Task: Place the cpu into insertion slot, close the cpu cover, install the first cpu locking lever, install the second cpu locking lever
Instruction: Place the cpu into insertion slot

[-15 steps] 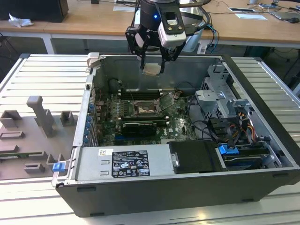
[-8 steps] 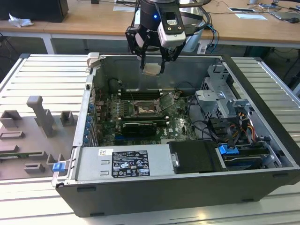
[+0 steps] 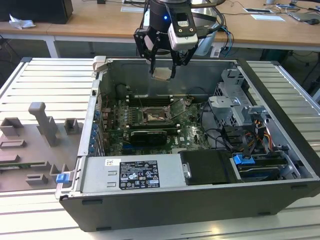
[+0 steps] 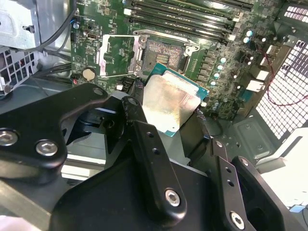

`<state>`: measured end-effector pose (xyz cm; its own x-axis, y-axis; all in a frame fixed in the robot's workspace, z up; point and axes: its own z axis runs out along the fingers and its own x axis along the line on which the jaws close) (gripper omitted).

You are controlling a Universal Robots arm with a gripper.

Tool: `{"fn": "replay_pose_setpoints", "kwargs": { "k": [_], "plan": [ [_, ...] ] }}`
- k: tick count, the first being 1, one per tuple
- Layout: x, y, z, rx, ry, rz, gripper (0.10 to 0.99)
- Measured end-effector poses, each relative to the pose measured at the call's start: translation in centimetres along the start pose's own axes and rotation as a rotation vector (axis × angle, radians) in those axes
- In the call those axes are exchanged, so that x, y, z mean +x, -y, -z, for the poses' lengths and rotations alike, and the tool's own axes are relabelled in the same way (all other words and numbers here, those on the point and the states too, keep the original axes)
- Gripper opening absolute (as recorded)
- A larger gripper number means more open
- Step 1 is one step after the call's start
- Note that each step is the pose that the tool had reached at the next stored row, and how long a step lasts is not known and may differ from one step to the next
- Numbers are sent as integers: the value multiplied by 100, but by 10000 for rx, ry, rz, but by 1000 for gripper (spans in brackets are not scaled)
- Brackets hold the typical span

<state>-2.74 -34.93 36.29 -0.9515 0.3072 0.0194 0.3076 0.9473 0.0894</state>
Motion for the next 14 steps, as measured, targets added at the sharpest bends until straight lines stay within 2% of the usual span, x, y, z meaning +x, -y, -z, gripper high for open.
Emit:
{"fn": "replay_pose_setpoints", "kwargs": {
  "k": [14],
  "plan": [
    [0,0,0,-4,19,-207,541]
  ]
}}
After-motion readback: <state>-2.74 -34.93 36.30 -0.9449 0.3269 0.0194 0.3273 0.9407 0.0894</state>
